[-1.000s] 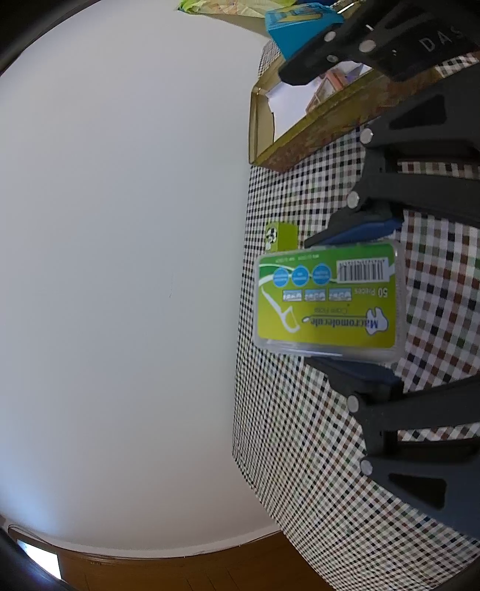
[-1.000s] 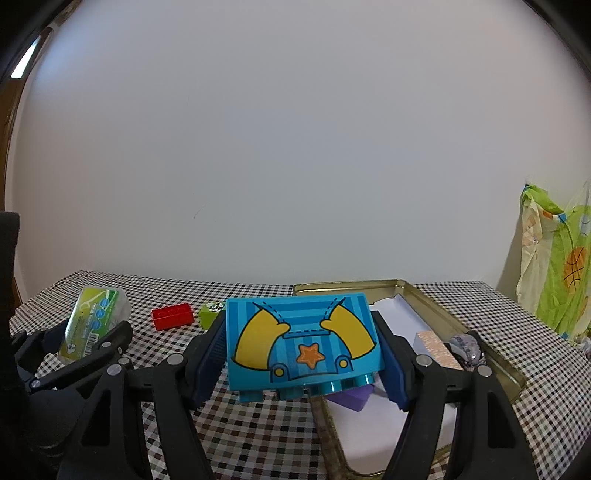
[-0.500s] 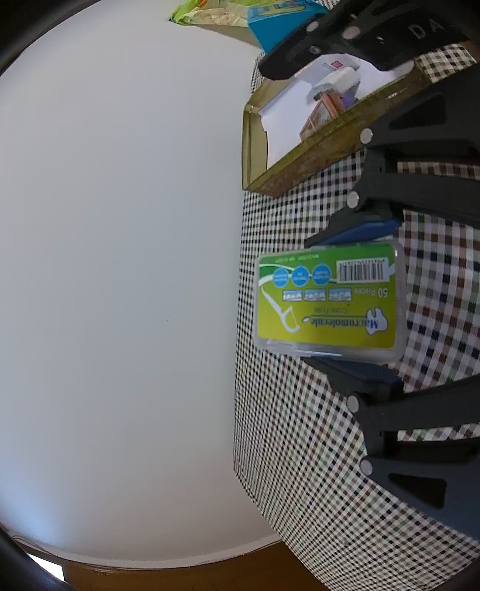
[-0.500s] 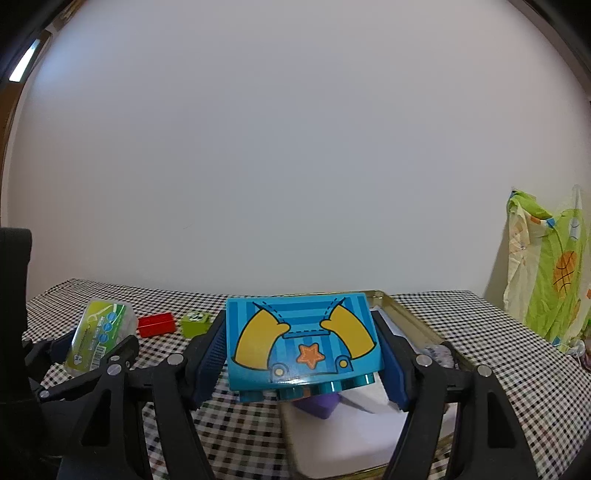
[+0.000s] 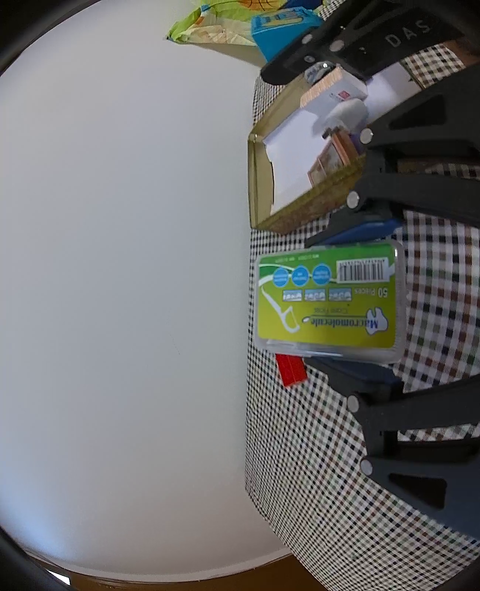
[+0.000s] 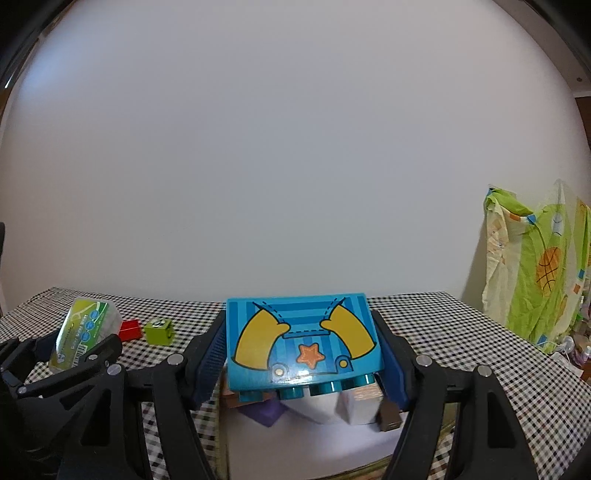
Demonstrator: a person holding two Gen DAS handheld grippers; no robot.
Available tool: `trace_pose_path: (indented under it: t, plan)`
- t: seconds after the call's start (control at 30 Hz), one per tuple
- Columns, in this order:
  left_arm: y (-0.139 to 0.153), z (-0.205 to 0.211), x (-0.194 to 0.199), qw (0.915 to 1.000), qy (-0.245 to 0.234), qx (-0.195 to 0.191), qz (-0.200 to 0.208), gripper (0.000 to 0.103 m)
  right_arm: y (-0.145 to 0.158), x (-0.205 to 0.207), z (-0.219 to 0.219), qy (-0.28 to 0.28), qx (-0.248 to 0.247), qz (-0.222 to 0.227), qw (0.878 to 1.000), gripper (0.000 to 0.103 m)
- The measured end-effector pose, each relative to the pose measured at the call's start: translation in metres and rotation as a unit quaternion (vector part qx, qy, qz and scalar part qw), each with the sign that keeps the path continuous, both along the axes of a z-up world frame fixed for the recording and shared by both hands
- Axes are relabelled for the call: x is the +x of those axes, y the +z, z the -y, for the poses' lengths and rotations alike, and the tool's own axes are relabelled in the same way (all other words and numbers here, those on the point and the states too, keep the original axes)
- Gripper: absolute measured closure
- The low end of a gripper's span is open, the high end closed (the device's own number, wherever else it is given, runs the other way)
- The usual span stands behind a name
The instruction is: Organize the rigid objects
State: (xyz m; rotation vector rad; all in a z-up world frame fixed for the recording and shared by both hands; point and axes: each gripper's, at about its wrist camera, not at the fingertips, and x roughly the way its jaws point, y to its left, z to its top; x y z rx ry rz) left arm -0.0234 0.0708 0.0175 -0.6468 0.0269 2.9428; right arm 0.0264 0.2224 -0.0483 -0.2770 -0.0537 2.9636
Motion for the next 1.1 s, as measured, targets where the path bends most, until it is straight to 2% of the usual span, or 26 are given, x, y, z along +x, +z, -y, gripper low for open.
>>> trace_pose_path:
  t: [0.47,0.7,1.1]
  plan:
    - [0.015,-0.043,0.005,0.999,-0.042,0.0,-0.016,0.05,0.014,0.02,-0.021,-0.043,-0.021,-0.002,0.999,0.029]
    - [0.014,-0.065,0.001,0.9983,-0.057,0.007,-0.008,0.05,0.018,0.02,-0.037,-0.059,-0.041,0.0,0.997,0.029]
    - [0.016,-0.094,-0.011,0.9969,-0.078,0.006,0.005,0.049,0.024,-0.003,-0.057,-0.046,-0.069,0.046,0.996,0.029]
